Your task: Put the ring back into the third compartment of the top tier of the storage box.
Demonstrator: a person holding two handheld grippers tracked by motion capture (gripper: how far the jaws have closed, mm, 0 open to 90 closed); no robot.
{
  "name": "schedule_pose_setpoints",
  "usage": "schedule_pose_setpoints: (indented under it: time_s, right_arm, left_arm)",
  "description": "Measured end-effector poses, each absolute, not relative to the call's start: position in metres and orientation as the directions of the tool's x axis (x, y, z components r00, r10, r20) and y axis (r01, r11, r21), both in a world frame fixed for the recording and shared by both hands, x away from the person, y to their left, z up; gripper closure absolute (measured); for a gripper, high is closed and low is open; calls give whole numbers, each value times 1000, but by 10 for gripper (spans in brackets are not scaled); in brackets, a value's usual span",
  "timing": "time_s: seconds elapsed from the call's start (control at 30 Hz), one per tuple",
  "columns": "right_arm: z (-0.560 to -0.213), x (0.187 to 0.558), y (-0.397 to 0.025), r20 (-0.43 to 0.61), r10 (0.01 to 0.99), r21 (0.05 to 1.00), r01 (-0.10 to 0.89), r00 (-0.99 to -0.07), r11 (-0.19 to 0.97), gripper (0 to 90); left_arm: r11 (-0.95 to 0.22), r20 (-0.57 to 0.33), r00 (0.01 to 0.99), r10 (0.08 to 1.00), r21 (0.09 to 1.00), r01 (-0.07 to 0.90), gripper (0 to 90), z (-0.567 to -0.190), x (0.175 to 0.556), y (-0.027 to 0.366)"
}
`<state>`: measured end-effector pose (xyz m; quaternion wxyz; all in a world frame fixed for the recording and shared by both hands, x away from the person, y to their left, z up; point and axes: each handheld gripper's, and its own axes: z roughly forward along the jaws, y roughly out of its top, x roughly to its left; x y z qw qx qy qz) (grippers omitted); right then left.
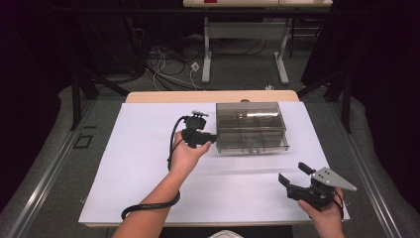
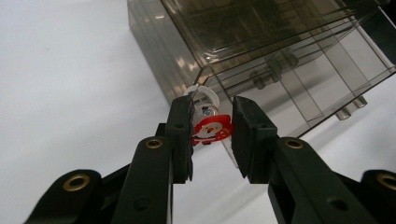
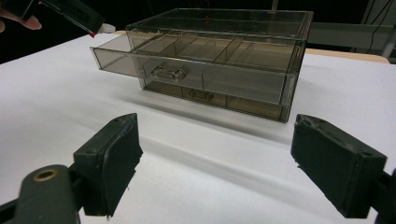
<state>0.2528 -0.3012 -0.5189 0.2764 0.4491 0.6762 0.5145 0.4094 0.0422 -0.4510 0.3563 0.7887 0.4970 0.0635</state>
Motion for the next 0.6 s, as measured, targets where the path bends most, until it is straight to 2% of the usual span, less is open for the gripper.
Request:
schedule_pose_setpoints:
  time_s: [0.6]
  right_arm:
    - [-519, 253, -303, 77, 890, 946, 314, -450, 76, 151]
  left_arm:
    - [-297, -234, 550, 802, 643, 706, 690, -435, 410, 10]
